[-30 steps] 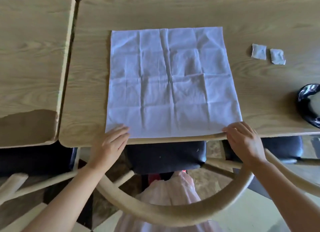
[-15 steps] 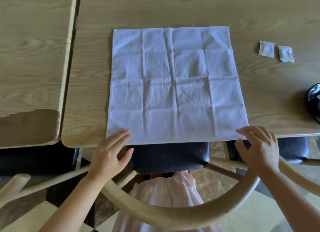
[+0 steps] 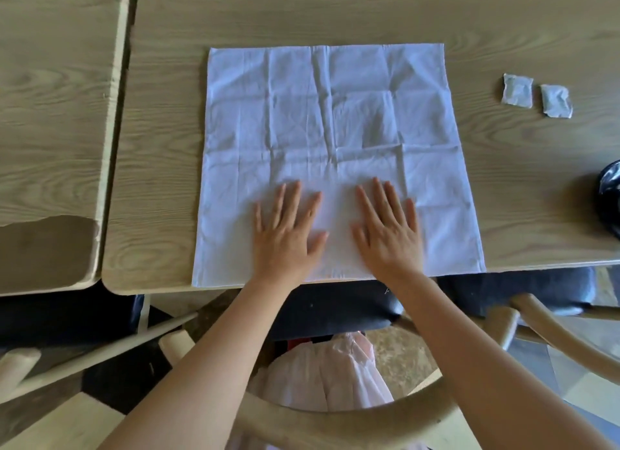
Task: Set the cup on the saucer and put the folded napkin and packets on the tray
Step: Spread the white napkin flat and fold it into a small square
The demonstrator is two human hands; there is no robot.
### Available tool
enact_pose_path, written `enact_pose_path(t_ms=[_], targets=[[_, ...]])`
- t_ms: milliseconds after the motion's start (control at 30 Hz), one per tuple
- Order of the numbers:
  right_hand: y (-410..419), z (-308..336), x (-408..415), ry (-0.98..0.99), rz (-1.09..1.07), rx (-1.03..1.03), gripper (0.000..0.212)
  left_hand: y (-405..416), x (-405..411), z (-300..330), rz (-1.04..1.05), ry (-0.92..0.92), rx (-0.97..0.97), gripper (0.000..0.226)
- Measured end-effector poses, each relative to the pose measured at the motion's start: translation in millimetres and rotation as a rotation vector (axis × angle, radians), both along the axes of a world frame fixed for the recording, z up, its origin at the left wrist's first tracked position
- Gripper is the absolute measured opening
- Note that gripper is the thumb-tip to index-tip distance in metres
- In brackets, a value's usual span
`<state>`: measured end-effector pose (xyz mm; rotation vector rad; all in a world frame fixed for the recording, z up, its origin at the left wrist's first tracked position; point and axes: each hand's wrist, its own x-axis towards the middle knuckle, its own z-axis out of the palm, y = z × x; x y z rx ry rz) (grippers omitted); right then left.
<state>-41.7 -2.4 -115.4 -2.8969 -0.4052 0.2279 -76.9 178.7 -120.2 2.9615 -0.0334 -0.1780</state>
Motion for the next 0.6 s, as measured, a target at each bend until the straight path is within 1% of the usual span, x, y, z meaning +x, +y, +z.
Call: enact_pose_path(t_ms=[133,233,333,400,467,533,600], targets=[[-62,2,8,-0.005,-0.155,-0.056,0.067,55,-15,-2,0.159,-0.019,0.037,0.066],[-96,7,14,0.016,-0.221,-0.122,0.069,82,-28,4,0.253,-0.002,0.053,0.068],[-103,11,15,0.051,-0.238,-0.147,0.073,86,-33,9,0.318,0.017,0.042,0.071],[-95,14,16,0.029,-0.244,-0.150,0.072,79,-26,13,0.355,0.007,0.024,0.070],[-74,18,22,-0.047,-0.173,-0.122,0.068,61,-9,18,0.289,-0.050,-0.012,0.068],[-40,19,35,-0.090,-0.065,-0.064,0.064,30,19,22,0.123,-0.104,-0.051,0.064],[-4,15,54,-0.091,0.016,-0.011,0.060,-5,49,23,-0.021,-0.138,-0.043,0.059]])
